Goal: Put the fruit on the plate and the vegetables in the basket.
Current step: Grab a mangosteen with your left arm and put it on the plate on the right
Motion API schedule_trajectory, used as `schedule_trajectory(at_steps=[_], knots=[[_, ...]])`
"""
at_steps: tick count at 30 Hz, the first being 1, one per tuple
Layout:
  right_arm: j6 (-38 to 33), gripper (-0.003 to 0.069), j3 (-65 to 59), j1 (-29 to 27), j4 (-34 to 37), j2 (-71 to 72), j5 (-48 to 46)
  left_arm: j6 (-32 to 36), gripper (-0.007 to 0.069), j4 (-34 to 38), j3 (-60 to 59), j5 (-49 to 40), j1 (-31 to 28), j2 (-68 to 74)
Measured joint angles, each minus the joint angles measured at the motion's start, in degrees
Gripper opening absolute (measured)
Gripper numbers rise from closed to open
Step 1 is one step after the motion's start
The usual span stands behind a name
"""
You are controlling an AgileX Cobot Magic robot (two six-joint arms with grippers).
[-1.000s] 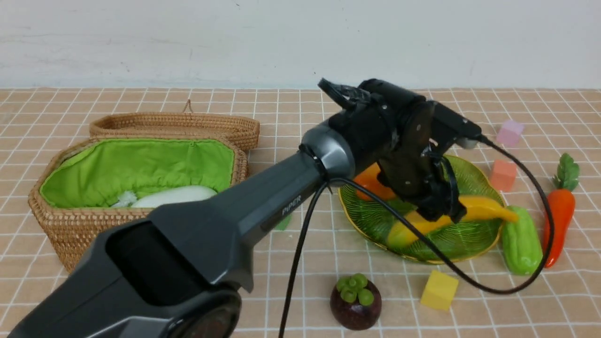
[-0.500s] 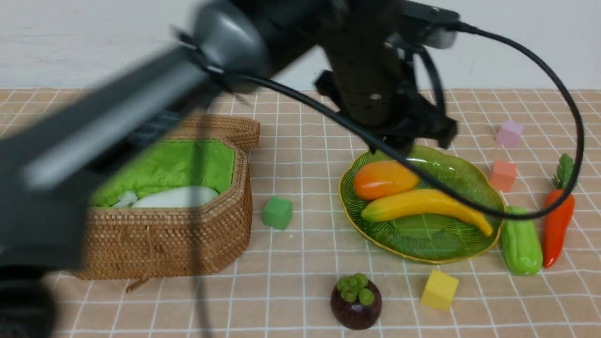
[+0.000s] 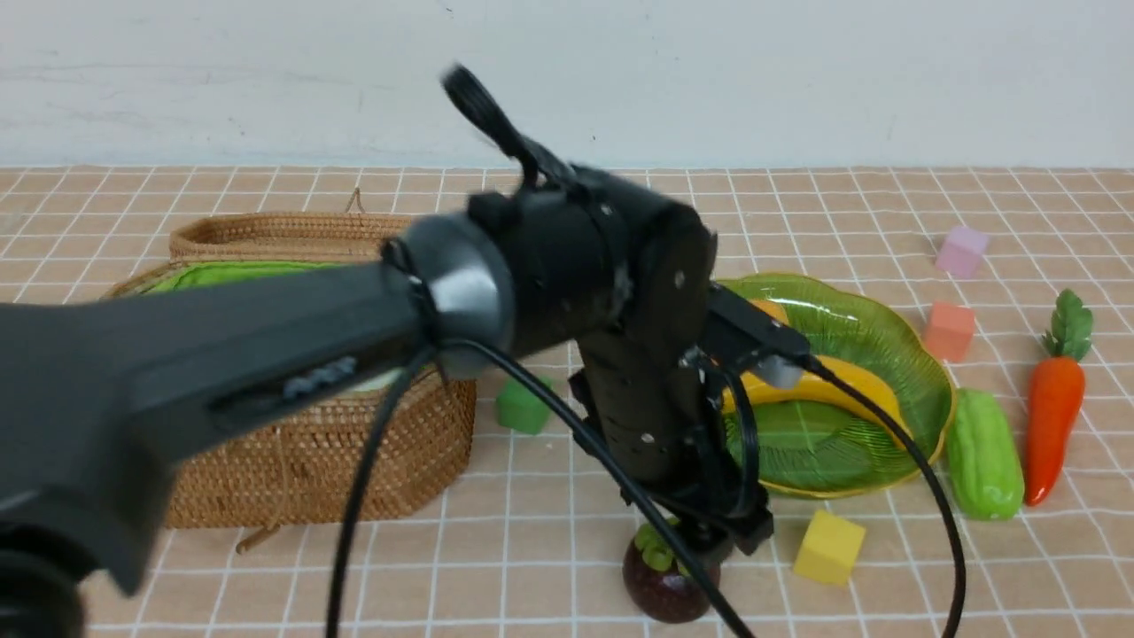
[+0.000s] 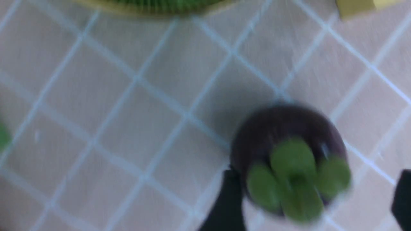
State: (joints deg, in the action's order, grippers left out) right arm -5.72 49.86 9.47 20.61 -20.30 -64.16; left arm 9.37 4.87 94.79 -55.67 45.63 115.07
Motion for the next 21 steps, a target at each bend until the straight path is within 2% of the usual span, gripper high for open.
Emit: schedule_trajectory(at_steps=[3,7,13,21], knots=[[0.00,0.0154,0.00,0.00,0.02,0.00,0.00,3.08,0.0669,-1.47,0.00,1.92,0.00,2.32],[0.00,0.0154,0.00,0.00,0.14,0.00,0.00,3.57,0.0661,-3.49,0.00,1.98,0.07,4.86],[0.00,0.0154,0.00,0.00,0.14,0.00,0.20,3.63,0.0568,-4.47,0.06,0.42,0.11,8.27],[0.00,0.0154,0.00,0.00,0.14,0.00,1.36,2.29,0.0568,-5.90,4.17,-2.99,0.19,8.02]])
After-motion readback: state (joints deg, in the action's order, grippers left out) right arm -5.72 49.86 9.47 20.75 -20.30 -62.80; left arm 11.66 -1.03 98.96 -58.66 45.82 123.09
